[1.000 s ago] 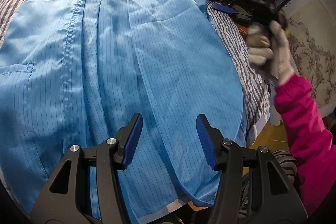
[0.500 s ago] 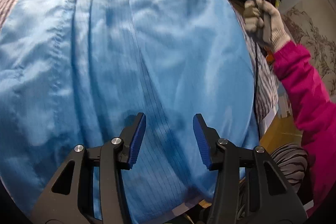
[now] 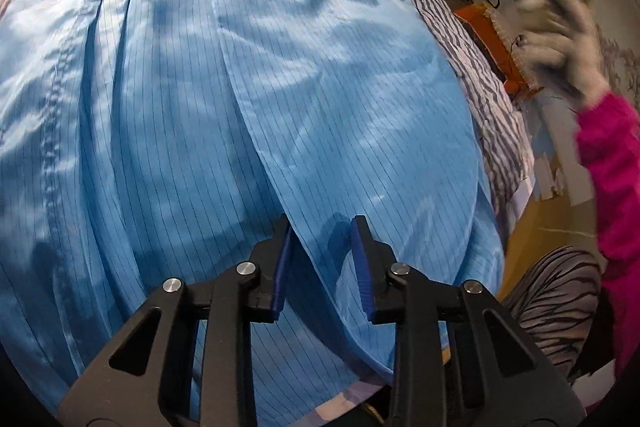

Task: Fold large clothes

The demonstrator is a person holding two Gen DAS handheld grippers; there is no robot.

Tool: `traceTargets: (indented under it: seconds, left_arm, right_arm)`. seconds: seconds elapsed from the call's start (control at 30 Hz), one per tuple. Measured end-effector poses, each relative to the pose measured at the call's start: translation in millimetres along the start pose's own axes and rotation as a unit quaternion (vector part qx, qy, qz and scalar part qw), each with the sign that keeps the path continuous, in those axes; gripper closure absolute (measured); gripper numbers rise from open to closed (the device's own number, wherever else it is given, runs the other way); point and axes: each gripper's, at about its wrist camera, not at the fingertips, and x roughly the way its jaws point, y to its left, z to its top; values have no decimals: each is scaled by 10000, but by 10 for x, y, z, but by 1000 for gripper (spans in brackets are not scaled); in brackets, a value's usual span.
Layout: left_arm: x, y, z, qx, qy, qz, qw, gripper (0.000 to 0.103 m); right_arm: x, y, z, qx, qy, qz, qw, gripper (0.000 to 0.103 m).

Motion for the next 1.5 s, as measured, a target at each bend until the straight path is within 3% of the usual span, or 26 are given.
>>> traceTargets:
  seconds: [0.1, 0.23, 0.37, 0.53, 0.8, 1.03, 1.13, 1.23, 1.27, 1.37, 1.5]
  left_arm:
    - [32, -18, -15, 17, -61, -10, 10000, 85]
    - [65, 79, -32, -213, -215, -157, 9994, 95]
    - [70, 171, -12, -417, -213, -349, 9983, 98]
    - [97, 233, 18, -532, -241, -469, 9972, 99]
    - [75, 158, 10, -359, -302, -311, 9984, 101]
    - [29, 161, 33, -412, -381, -351, 9978, 102]
    - [41, 160, 44, -444, -377, -378, 9976, 102]
    - [59, 152, 58, -464, -355, -388, 9975, 102]
    - [58, 152, 57, -463, -357, -407, 9975, 102]
    - [38, 151, 51, -469, -376, -445, 9972, 102]
    - [26, 140, 52, -421, -388, -398, 9976, 102]
  right_arm:
    - [-491, 213, -420, -140, 48, 233, 9996, 102]
    - [-849, 435, -1258, -269, 313, 388, 9984, 102]
    - [-861, 459, -2079, -37, 648, 468, 9968, 101]
    - [-476, 474, -2627, 276, 1095, 505, 9923, 101]
    - [-331, 598, -2786, 68, 1173, 137, 9930, 101]
    - [-859, 882, -2829, -496, 681, 60, 9964, 102]
    - [-1008, 1054, -2854, -1245, 446, -599, 9894, 102]
    - [-962, 1052, -2839, -1296, 590, -552, 9883, 101]
    - [-940, 1031, -2827, -1281, 626, -569, 9881, 94]
    - [-859, 1025, -2823, -1268, 566, -702, 9878, 48]
    - [-760, 1032, -2819, -1367, 518, -758, 9863, 45]
